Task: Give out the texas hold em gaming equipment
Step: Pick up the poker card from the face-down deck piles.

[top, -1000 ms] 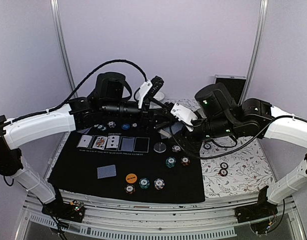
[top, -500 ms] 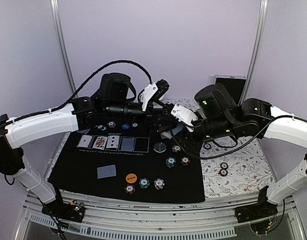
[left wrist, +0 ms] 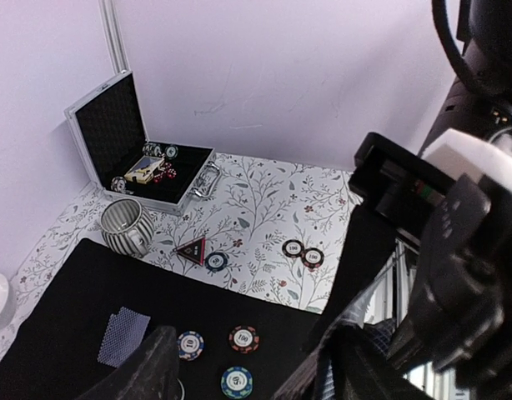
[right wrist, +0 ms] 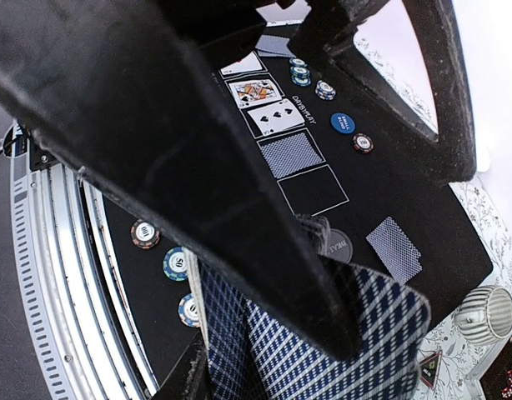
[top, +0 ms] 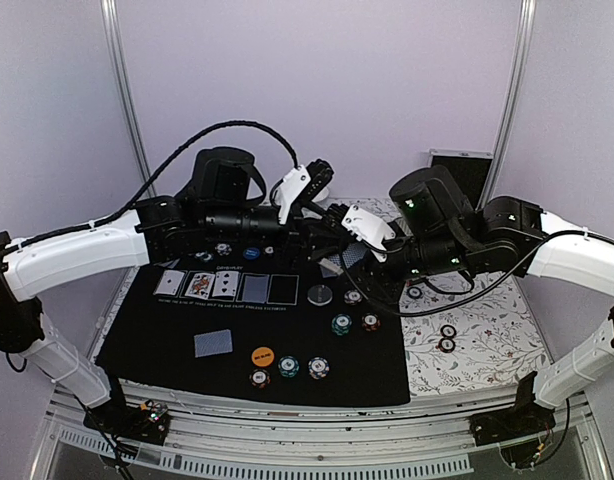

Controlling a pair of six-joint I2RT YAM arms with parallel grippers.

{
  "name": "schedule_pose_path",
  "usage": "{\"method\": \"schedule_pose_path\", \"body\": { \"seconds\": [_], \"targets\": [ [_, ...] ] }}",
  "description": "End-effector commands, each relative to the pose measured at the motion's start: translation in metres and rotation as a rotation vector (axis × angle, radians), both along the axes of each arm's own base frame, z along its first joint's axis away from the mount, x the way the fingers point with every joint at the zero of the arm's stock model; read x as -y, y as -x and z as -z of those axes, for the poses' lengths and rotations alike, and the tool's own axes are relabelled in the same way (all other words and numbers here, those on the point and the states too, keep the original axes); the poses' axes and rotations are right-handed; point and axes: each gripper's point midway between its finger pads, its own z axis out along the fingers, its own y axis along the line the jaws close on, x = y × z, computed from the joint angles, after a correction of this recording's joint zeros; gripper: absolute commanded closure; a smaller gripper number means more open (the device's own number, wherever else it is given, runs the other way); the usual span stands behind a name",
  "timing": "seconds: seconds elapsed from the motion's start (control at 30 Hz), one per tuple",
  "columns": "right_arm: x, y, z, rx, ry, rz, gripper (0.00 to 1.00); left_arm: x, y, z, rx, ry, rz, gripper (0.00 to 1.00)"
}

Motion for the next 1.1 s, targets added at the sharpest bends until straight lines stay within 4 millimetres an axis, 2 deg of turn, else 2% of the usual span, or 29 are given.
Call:
{"method": "schedule_pose_path", "body": {
  "seconds": [0.0,0.07,0.1,0.17,0.2,0.4,0.67,0.93,1.07],
  "targets": [
    [-0.005,0.006,-0.022,0.024,-0.069,-0.026,0.96,-0.005,0.003,-0.002,0.015,0.002,0.021,0.42],
    [-0.005,0.006,-0.022,0.024,-0.068,-0.026,0.96,-0.002,0.011,-0.007,0.014,0.024,0.067,0.51],
    [-0.005,0.005,-0.021,0.025,-0.067,-0.026,0.96,-0.001,0.014,-0.009,0.013,0.034,0.089,0.62],
    [-0.005,0.005,-0.021,0.024,-0.065,-0.023,0.96,-0.001,0.017,-0.012,0.015,0.042,0.101,0.76],
    [-0.005,0.005,-0.021,0.024,-0.066,-0.022,0.96,-0.002,0.017,-0.013,0.019,0.045,0.098,0.78],
    [-0.003,0.005,-0.02,0.025,-0.065,-0.02,0.96,-0.011,0.017,-0.017,0.043,0.045,0.075,0.84],
    [-0.003,0.005,-0.018,0.025,-0.062,-0.018,0.96,-0.016,0.017,-0.02,0.049,0.055,0.058,0.84],
    [0.0,0.005,-0.017,0.026,-0.06,-0.011,0.96,-0.024,0.023,-0.03,0.06,0.082,0.072,1.0],
    [0.001,0.004,-0.017,0.028,-0.059,-0.006,0.96,-0.032,0.025,-0.035,0.045,0.108,0.076,1.0]
  ]
}}
